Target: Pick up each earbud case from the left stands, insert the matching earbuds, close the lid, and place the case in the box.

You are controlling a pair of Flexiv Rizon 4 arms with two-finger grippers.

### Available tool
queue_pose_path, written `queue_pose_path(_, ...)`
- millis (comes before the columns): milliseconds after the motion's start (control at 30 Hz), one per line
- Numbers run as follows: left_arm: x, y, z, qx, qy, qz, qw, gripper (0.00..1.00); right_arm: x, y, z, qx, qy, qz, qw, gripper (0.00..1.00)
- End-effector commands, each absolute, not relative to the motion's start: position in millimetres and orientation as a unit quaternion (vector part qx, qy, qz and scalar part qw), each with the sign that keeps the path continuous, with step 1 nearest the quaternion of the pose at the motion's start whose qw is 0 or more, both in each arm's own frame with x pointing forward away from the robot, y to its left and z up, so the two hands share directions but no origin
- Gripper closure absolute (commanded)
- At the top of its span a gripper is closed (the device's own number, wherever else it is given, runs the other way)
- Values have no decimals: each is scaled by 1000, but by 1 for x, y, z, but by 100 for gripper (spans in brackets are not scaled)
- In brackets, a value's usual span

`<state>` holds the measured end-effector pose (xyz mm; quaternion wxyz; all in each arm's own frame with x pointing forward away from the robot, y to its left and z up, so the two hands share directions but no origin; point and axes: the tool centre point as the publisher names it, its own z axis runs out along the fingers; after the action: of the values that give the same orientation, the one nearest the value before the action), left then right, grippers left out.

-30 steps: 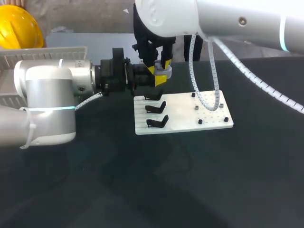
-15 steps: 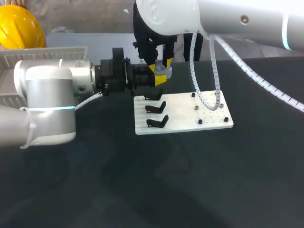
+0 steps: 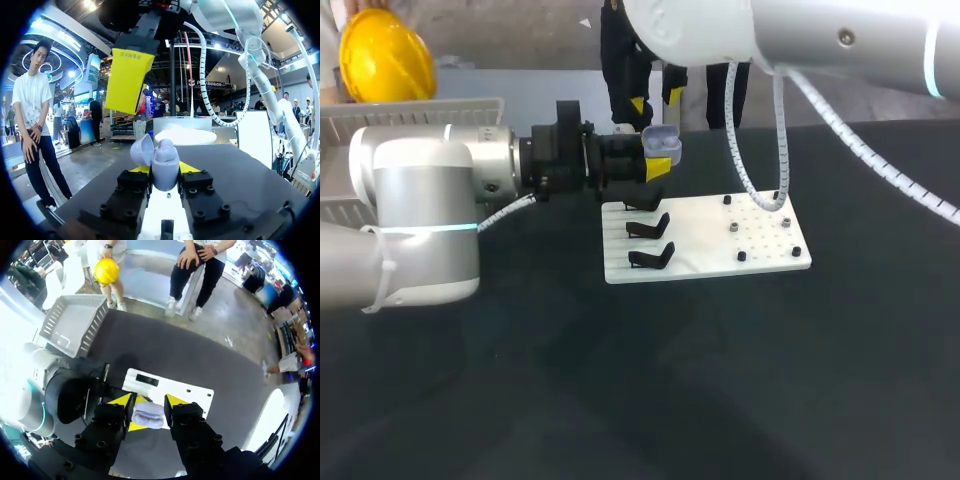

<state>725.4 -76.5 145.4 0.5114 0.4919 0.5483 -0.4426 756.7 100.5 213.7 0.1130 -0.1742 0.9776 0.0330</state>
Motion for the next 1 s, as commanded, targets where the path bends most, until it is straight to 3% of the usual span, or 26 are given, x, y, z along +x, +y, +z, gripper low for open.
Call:
queue_pose_path(33,724,-77,145,490,548,-441,515,100,775,98,202,-161,980,34,111,60)
queue_pose_path(267,724,-77,145,490,548,-441,515,100,784,89,178,-132,987,25,91,61)
queue_pose_path(1000,724,-77,145,490,548,-441,515,100,733,73,172,-108,989,44,90,61)
